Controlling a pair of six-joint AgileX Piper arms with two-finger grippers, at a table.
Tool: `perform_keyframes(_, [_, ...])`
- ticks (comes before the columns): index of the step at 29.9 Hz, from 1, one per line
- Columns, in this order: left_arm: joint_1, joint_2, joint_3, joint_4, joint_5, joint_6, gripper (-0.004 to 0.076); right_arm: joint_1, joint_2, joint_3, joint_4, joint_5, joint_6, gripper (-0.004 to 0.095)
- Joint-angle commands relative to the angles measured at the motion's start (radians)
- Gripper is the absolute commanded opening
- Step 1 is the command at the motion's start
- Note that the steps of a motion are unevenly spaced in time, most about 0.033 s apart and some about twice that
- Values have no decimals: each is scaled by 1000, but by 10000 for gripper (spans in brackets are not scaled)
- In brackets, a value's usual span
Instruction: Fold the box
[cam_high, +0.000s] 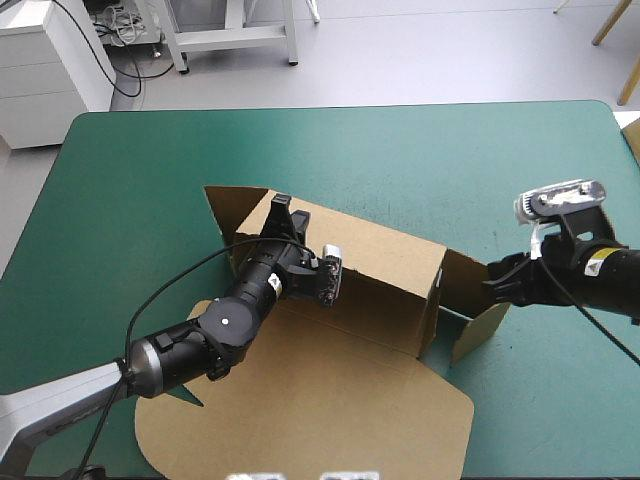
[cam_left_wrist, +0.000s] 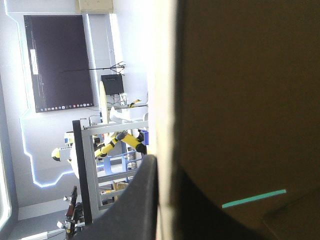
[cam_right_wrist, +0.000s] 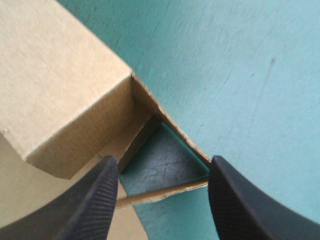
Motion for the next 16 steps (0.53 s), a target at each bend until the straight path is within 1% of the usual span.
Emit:
perform_keyframes(1, [0,-26,-20,3,37,-1,-8,-1,-5,-113,-84,-45,18,507])
perform_keyframes(4, [0,-26,-20,10,37,-7,-8,-1,31,-169,-172,-42,43,506])
perform_keyframes(6, [0,-26,-20,12,37,-8,-8,-1,67,-199,-196,-31,43,507])
perform_keyframes(16, [22,-26,-24,12,40,-8,-8,-1,299,-292,-171,-31,39,507])
